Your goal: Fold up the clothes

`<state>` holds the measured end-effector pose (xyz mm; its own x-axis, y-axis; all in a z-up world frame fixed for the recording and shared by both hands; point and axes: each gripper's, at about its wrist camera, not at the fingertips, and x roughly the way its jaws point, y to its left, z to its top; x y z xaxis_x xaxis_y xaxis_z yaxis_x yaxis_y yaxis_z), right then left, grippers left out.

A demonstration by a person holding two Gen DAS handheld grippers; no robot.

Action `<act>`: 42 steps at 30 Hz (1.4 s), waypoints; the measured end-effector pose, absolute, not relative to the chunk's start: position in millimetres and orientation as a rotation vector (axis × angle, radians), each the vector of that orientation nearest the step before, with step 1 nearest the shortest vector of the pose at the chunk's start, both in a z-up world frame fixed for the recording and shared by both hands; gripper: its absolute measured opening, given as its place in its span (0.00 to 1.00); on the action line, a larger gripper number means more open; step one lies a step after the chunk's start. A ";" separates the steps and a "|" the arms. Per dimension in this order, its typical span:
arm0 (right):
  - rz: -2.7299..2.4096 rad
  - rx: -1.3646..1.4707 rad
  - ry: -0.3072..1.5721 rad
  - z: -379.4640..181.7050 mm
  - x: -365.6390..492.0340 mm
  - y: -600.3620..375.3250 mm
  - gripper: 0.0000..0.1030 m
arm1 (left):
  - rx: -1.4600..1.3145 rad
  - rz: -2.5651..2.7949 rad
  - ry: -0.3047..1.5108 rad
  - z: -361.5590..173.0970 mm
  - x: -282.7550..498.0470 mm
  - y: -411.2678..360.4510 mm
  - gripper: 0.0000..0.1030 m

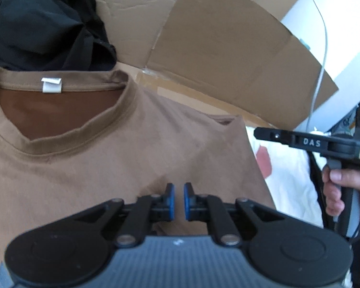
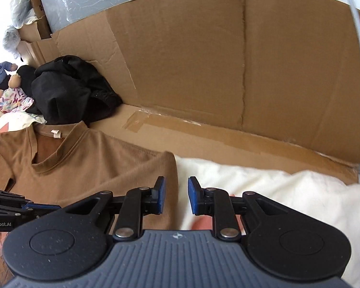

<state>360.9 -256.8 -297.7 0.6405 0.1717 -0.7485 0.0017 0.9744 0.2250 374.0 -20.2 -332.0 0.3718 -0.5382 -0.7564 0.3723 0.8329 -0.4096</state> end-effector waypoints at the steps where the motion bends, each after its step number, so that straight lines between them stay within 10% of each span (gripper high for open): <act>1: 0.094 0.228 0.873 -299.5 364.7 -256.9 0.23 | -0.192 -0.582 1.037 -334.0 376.8 -18.8 0.07; 8: 0.074 0.234 0.881 -312.1 385.7 -249.8 0.37 | -0.244 -0.589 1.013 -337.7 379.8 -16.2 0.08; 15: 0.024 0.167 0.908 -326.8 395.0 -250.3 0.17 | -0.208 -0.622 1.010 -338.9 372.7 -27.4 0.10; 42: 0.266 0.022 0.969 -317.9 322.3 -225.0 0.18 | -0.132 -0.664 1.031 -328.5 337.0 -49.6 0.11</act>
<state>322.3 -225.0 -317.9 0.5363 0.2335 -0.8110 -0.2137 0.9672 0.1372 337.0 -49.6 -328.5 0.3382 -0.5679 -0.7504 0.4482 0.7983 -0.4022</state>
